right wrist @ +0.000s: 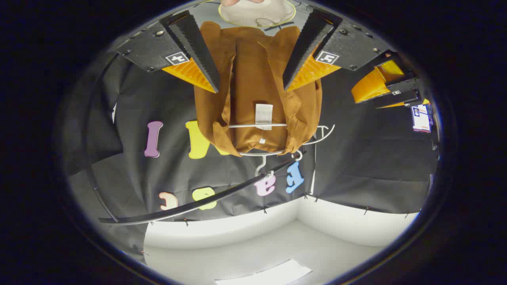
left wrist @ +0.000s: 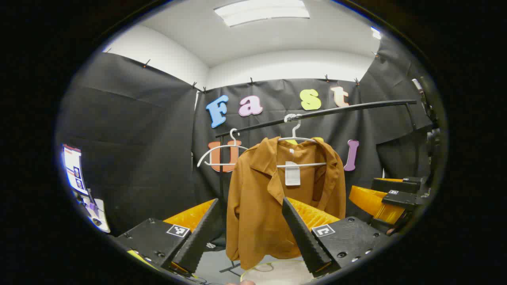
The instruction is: Grasp the clothes on the hanger with both hands and then place them into the laundry hamper below.
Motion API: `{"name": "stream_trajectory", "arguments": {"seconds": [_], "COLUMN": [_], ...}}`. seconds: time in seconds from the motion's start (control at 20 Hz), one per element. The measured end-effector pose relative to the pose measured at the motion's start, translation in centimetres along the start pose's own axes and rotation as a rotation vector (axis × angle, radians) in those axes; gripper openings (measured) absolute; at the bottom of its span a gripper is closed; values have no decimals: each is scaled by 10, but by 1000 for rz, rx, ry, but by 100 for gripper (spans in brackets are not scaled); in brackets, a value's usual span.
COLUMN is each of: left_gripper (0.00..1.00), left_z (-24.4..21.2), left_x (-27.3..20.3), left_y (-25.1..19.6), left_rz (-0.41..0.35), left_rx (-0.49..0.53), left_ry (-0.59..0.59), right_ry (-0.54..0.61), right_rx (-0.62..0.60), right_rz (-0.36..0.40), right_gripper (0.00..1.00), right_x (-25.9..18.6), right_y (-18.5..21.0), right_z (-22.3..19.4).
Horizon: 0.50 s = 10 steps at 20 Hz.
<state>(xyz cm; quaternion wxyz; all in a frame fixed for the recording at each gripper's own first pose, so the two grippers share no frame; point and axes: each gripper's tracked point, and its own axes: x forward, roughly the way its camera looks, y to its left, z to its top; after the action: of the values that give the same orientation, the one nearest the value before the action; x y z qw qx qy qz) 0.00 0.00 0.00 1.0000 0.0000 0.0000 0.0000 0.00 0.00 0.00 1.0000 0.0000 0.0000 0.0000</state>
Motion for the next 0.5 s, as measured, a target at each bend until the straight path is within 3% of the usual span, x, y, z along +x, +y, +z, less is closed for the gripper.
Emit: {"name": "stream_trajectory", "arguments": {"seconds": [0.5], "left_gripper": [100], "left_z": [7], "left_x": [0], "left_y": [2], "left_rz": [35], "left_rx": [-30], "left_ry": [-15], "right_ry": [-13], "right_rx": [-5], "right_rz": [-13], "right_gripper": [100], "right_x": [0], "right_y": [-15], "right_z": [8]}}
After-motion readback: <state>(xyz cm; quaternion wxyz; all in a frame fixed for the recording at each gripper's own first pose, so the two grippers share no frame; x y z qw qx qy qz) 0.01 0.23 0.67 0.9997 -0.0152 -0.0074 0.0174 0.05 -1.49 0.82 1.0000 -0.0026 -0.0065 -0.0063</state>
